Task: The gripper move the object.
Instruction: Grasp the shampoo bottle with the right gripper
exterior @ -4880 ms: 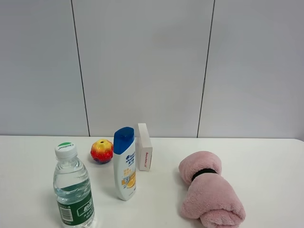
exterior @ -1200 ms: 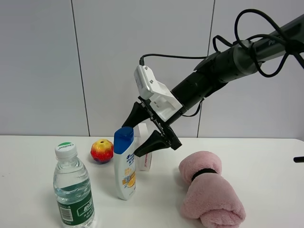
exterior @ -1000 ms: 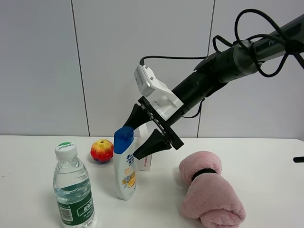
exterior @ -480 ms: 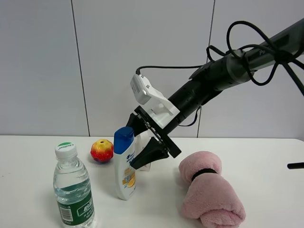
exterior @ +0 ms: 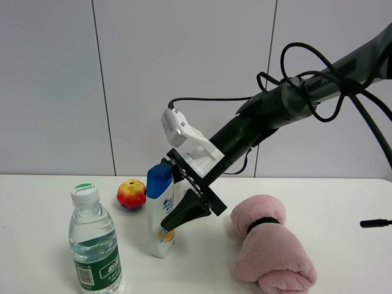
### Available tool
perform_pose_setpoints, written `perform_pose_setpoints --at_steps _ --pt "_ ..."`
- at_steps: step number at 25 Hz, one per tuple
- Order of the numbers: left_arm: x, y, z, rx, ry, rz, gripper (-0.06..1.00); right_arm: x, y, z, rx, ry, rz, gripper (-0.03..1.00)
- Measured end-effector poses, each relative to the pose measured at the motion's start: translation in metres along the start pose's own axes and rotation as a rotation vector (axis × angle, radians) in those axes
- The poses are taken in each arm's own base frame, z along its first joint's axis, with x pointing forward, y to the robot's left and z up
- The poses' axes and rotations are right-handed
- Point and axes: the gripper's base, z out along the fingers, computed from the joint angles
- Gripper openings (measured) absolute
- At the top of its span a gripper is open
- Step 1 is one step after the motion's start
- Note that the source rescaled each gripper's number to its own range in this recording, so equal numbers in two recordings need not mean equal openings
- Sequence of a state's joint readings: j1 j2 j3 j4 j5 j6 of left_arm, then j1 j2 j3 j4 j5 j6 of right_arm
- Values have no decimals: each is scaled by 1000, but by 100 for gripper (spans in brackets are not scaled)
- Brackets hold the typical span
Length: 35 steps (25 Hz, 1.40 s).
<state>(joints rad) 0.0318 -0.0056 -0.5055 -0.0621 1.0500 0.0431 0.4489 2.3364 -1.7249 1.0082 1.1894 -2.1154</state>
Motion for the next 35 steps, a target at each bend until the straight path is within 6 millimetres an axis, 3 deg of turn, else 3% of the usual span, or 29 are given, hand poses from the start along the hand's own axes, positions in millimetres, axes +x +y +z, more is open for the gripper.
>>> perform_pose_setpoints --at_steps 9,32,35 --pt "0 0 0 0 0 0 100 2 -2 2 18 2 8 58" --pt "0 0 0 0 0 0 100 9 -2 10 19 -35 54 57" --pt "0 0 0 0 0 0 100 10 -2 10 18 -35 56 50"
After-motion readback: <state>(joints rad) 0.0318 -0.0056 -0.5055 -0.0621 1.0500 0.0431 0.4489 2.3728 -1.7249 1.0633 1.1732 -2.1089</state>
